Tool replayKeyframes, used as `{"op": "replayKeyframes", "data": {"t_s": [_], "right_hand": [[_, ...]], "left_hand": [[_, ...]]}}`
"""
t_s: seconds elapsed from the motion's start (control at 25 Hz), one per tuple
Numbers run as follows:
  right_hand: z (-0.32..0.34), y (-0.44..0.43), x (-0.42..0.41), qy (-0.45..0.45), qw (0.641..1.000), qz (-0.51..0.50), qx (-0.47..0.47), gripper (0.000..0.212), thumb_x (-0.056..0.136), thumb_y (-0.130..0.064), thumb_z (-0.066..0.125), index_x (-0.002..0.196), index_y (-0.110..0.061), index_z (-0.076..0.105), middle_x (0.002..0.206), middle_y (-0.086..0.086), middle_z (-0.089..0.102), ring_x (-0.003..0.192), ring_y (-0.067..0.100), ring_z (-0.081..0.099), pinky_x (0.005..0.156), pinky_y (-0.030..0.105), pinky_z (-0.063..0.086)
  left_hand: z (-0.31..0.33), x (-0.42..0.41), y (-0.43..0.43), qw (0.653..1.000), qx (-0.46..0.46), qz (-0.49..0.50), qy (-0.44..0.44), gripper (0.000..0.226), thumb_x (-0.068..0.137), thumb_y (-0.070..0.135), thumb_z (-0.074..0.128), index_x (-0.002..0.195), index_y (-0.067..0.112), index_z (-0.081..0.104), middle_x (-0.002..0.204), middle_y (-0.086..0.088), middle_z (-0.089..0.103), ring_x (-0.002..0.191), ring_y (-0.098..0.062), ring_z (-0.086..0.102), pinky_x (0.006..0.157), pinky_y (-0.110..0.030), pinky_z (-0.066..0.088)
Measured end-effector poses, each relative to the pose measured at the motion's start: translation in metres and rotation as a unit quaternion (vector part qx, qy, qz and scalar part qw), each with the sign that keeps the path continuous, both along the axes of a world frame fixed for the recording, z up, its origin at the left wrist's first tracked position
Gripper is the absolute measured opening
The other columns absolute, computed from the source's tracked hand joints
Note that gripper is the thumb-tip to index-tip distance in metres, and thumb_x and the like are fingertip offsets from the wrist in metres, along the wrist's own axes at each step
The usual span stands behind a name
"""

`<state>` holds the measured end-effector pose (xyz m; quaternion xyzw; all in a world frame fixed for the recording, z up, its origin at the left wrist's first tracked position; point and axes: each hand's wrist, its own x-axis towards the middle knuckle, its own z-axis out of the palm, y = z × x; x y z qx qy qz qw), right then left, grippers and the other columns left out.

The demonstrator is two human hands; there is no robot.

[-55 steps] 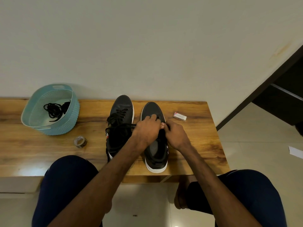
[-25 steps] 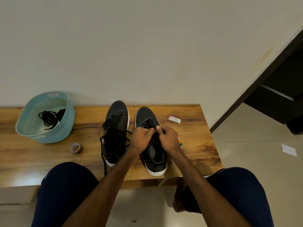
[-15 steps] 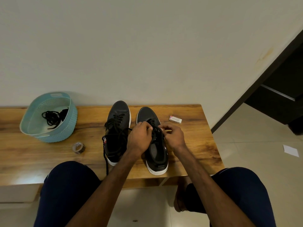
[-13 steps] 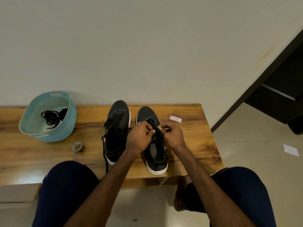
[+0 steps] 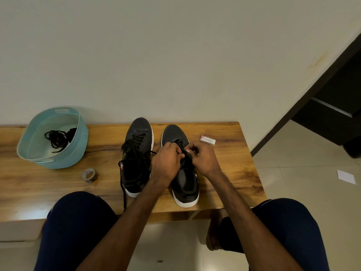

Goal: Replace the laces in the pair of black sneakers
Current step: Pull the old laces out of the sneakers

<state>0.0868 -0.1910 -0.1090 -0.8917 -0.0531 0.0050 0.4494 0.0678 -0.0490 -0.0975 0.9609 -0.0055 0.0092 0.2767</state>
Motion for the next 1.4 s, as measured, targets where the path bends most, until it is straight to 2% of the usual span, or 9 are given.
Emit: {"op": "replayKeyframes", "data": {"t_s": [0.16, 0.32, 0.48, 0.56, 0.72, 0.92, 1.12, 1.28, 1.4], "right_hand": [[0.009, -0.003, 0.002, 0.009, 1.000, 0.014, -0.009, 0.014, 0.096, -0.014, 0.062, 0.094, -0.008, 0.074, 0.089, 0.002, 0.072, 0.081, 0.014, 0.061, 0.075, 0.028, 0.046], [0.019, 0.001, 0.003, 0.022, 0.991, 0.046, -0.120, 0.028, 0.098, -0.039, 0.055, 0.094, -0.016, 0.070, 0.087, -0.001, 0.069, 0.080, 0.016, 0.062, 0.068, 0.035, 0.049], [0.018, 0.012, 0.003, 0.003, 0.973, 0.013, -0.232, 0.022, 0.099, -0.025, 0.046, 0.103, -0.009, 0.061, 0.102, 0.009, 0.065, 0.093, 0.028, 0.062, 0.069, 0.033, 0.042], [0.016, 0.018, 0.000, 0.013, 0.966, 0.003, -0.257, 0.030, 0.102, -0.030, 0.039, 0.111, -0.008, 0.057, 0.109, 0.011, 0.063, 0.099, 0.030, 0.060, 0.072, 0.033, 0.039], [0.005, 0.018, -0.004, 0.098, 0.973, 0.003, -0.207, 0.045, 0.106, -0.047, 0.028, 0.112, -0.016, 0.060, 0.108, 0.009, 0.068, 0.099, 0.029, 0.063, 0.074, 0.035, 0.041], [-0.002, 0.017, 0.001, 0.146, 0.980, -0.056, -0.125, 0.033, 0.104, -0.040, 0.043, 0.115, -0.025, 0.070, 0.106, 0.005, 0.071, 0.098, 0.026, 0.063, 0.072, 0.033, 0.042], [-0.014, 0.020, 0.009, 0.195, 0.972, -0.089, -0.096, 0.037, 0.102, -0.041, 0.046, 0.117, -0.019, 0.071, 0.108, 0.007, 0.072, 0.099, 0.027, 0.065, 0.081, 0.035, 0.050], [-0.017, 0.010, 0.020, 0.195, 0.969, -0.128, -0.084, 0.036, 0.100, -0.040, 0.050, 0.109, -0.013, 0.073, 0.109, 0.012, 0.072, 0.103, 0.033, 0.064, 0.083, 0.035, 0.050], [-0.006, -0.003, 0.028, 0.196, 0.972, -0.088, -0.096, 0.041, 0.102, -0.041, 0.048, 0.101, -0.008, 0.071, 0.105, 0.018, 0.071, 0.101, 0.035, 0.064, 0.077, 0.033, 0.043]], "left_hand": [[-0.003, 0.001, -0.001, 0.999, 0.009, -0.031, -0.003, 0.006, 0.098, 0.019, 0.052, 0.093, 0.020, 0.050, 0.099, -0.002, 0.057, 0.087, -0.017, 0.053, 0.067, -0.029, 0.038], [-0.004, 0.000, -0.009, 0.999, 0.024, -0.026, 0.023, 0.012, 0.098, 0.014, 0.047, 0.110, 0.012, 0.049, 0.100, -0.008, 0.062, 0.084, -0.025, 0.062, 0.067, -0.036, 0.048], [-0.003, -0.002, -0.014, 0.998, 0.012, -0.029, 0.051, 0.013, 0.100, 0.015, 0.044, 0.109, 0.007, 0.048, 0.091, -0.012, 0.066, 0.074, -0.029, 0.062, 0.061, -0.037, 0.043], [-0.004, -0.001, -0.013, 0.998, -0.013, -0.029, 0.048, 0.013, 0.100, 0.017, 0.045, 0.106, 0.007, 0.051, 0.088, -0.011, 0.067, 0.073, -0.028, 0.062, 0.062, -0.037, 0.045], [-0.013, 0.001, -0.009, 0.997, -0.050, -0.028, 0.053, 0.026, 0.104, 0.026, 0.042, 0.086, 0.013, 0.056, 0.071, -0.004, 0.060, 0.058, -0.015, 0.053, 0.057, -0.033, 0.043], [-0.015, 0.011, -0.001, 0.986, -0.097, -0.082, 0.105, 0.043, 0.100, 0.018, 0.046, 0.057, 0.018, 0.044, 0.055, 0.002, 0.046, 0.049, -0.010, 0.040, 0.054, -0.029, 0.030], [-0.010, 0.003, -0.001, 0.984, -0.086, -0.102, 0.121, 0.042, 0.098, 0.016, 0.048, 0.056, 0.016, 0.044, 0.052, 0.001, 0.045, 0.047, -0.011, 0.039, 0.055, -0.028, 0.030], [-0.006, -0.021, -0.009, 0.977, -0.093, -0.152, 0.120, 0.035, 0.099, 0.017, 0.049, 0.067, 0.005, 0.056, 0.054, 0.003, 0.045, 0.045, -0.007, 0.039, 0.049, -0.020, 0.030], [-0.012, -0.040, -0.004, 0.979, -0.082, -0.161, 0.092, 0.035, 0.101, 0.020, 0.047, 0.068, 0.009, 0.052, 0.055, 0.004, 0.042, 0.048, -0.006, 0.037, 0.052, -0.025, 0.028]]}}
